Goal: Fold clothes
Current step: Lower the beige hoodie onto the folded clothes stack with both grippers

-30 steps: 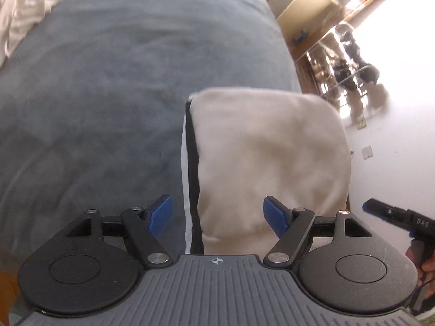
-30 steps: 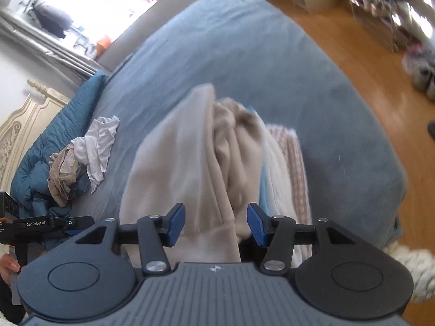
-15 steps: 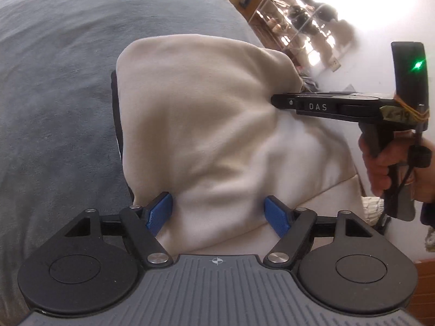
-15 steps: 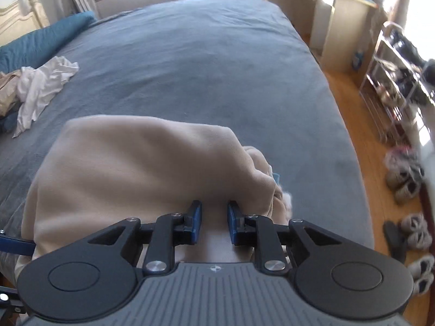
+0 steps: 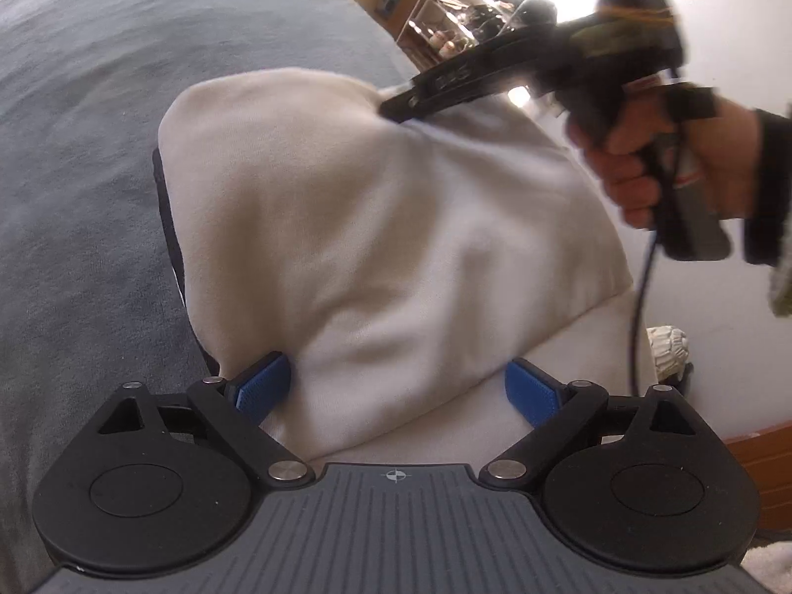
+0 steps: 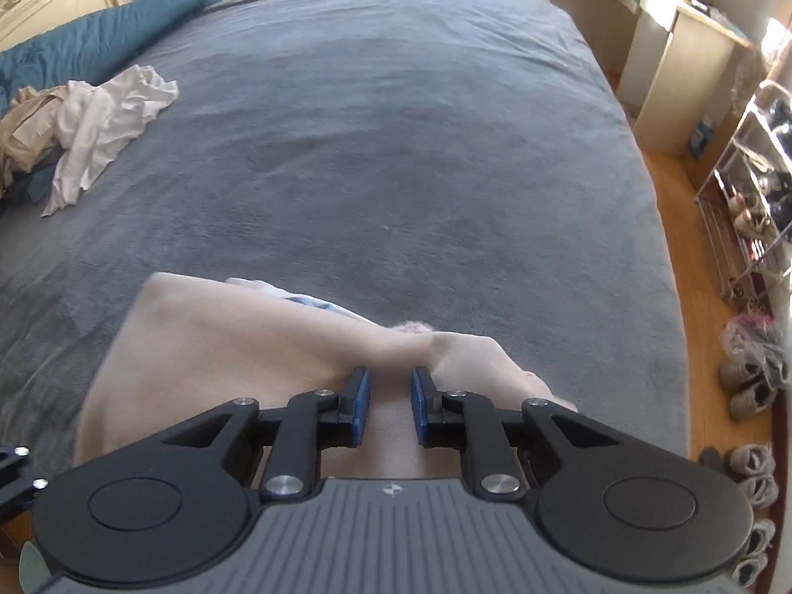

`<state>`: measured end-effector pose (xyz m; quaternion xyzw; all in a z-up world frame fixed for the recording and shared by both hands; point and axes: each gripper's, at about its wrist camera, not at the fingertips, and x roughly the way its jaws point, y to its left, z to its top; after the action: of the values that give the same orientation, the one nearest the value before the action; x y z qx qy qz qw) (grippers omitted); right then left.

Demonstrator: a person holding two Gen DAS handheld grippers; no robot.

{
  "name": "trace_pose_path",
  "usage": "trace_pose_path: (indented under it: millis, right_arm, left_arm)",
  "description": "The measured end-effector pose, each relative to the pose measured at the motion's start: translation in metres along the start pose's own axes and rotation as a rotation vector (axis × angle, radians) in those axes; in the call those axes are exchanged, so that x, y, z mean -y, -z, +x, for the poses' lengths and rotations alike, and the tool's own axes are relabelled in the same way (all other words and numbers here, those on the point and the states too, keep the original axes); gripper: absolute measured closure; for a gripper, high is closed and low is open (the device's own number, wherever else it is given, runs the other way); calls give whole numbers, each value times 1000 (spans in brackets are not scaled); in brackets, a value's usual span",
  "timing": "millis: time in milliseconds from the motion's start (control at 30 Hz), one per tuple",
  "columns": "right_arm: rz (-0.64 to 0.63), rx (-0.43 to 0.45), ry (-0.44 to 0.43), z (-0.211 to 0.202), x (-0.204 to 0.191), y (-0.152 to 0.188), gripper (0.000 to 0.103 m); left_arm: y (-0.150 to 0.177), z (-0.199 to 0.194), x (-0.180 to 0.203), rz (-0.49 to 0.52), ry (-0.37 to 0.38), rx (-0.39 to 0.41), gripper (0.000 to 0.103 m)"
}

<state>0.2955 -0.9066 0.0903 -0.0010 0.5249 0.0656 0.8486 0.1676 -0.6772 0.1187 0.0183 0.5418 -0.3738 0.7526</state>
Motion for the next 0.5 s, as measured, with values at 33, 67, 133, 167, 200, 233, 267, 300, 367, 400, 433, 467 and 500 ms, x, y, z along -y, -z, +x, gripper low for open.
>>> trace_pose_path:
  millis: [33, 67, 133, 167, 200, 233, 267, 300, 367, 400, 433, 467, 500]
  right_arm:
    - [-1, -6, 5, 1, 0, -4, 88]
    - [-21, -13, 7, -7, -6, -11, 88]
    - [-61, -26, 12, -22, -16, -26, 83]
    - [-93, -21, -14, -30, -24, -33, 83]
    - [-136, -4, -67, -39, -34, -38, 83]
    - [-186, 5, -129, -44, -47, -43, 83]
    - [-242, 7, -198, -46, -61, -48, 83]
    - [-292, 3, -257, -43, -75, -53, 83]
    - [-371, -48, -335, -19, -99, -56, 84]
    - [-397, -65, -327, -4, -106, -53, 86]
    - [-421, -76, -299, 12, -113, -49, 88]
    - [-445, -87, -271, 28, -119, -44, 88]
    - [-440, -94, -256, 34, -123, -43, 88]
  left_arm:
    - [-2, 0, 2, 9, 0, 0, 8]
    - [-4, 0, 3, 17, 0, 0, 8]
    - [-7, 0, 5, 24, 2, -5, 7]
    - [-5, 0, 4, 16, 6, -11, 6]
    - [-3, -1, 3, 18, 9, -9, 6]
    - [0, -2, 2, 19, 13, -6, 6]
    - [2, -3, 2, 21, 15, -4, 6]
    - [3, -4, 3, 24, 17, -3, 6]
    - [4, -5, 5, 30, 19, -1, 6]
    - [5, -5, 5, 32, 20, 0, 6]
    - [5, -5, 6, 34, 20, -1, 6]
    - [5, -5, 6, 35, 19, -1, 6]
    - [5, -5, 7, 36, 19, -2, 6]
